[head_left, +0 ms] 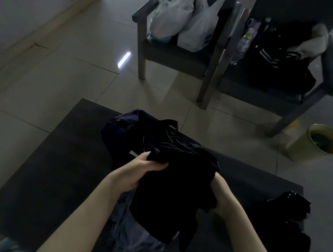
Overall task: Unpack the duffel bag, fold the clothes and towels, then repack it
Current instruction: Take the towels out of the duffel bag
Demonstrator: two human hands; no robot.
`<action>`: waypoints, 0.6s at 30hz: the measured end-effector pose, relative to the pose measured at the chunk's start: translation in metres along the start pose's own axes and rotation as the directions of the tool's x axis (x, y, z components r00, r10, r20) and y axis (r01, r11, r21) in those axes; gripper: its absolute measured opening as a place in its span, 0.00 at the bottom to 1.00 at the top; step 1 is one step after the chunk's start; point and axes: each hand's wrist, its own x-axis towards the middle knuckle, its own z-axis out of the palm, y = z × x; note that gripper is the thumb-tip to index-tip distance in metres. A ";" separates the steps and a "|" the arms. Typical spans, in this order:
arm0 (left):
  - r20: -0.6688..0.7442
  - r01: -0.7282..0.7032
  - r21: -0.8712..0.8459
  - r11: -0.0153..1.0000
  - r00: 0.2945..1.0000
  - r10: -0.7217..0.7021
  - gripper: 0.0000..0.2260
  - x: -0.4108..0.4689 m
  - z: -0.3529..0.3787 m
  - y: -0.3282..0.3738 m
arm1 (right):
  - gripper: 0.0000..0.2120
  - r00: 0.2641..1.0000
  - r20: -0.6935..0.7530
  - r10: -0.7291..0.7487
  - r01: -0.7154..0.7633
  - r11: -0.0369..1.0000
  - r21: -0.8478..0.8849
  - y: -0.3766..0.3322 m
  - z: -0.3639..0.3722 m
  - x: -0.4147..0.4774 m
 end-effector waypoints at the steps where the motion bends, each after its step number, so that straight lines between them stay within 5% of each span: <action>1: -0.021 -0.021 0.041 0.999 1.000 0.022 0.09 0.002 0.007 -0.002 | 0.16 1.000 -0.010 0.021 -0.020 0.999 0.043 -0.002 0.004 -0.004; 5: -0.169 -0.134 0.249 0.959 0.969 0.180 0.09 0.010 0.025 -0.009 | 0.13 0.999 0.033 -0.038 0.034 0.994 0.106 -0.007 0.011 -0.020; 9: -0.292 -0.207 0.230 0.951 0.917 0.271 0.09 0.012 0.029 -0.007 | 0.32 0.973 0.228 -0.041 0.002 0.985 0.172 -0.006 0.001 -0.029; 13: -0.320 -0.242 0.182 0.953 0.902 0.290 0.10 0.017 0.040 -0.010 | 0.10 0.967 0.202 -0.158 0.171 0.984 -0.048 0.000 0.010 -0.033; 18: -0.253 -0.212 0.124 0.969 0.938 0.238 0.05 0.019 0.037 -0.017 | 0.14 0.957 0.045 -0.286 0.289 0.950 -0.122 0.006 0.013 -0.022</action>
